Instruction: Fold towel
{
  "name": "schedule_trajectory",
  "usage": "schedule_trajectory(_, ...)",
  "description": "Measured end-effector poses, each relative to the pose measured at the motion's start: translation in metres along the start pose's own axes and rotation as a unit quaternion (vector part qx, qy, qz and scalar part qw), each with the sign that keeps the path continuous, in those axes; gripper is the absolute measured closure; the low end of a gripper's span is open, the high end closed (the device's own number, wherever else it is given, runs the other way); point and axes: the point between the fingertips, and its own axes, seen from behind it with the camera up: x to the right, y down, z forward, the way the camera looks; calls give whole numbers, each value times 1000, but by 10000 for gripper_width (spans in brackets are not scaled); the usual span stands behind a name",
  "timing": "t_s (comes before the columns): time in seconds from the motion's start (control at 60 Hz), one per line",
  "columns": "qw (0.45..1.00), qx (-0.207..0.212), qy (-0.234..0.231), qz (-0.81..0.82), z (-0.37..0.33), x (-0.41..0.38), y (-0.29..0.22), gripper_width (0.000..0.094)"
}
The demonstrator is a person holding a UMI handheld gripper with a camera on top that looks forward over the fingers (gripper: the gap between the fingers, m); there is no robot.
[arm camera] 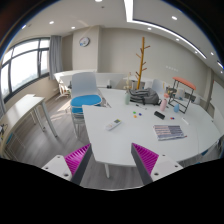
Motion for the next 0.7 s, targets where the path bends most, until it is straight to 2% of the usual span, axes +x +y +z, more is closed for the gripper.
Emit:
schedule_trajectory(0.217, 1000, -9, 19, 2, 8, 23, 14, 85)
schedule_trajectory(0.383, 998, -14, 55, 16, 17, 89, 33, 85)
schedule_trajectory(0.7, 995, -19, 96, 22, 59, 195, 60, 85)
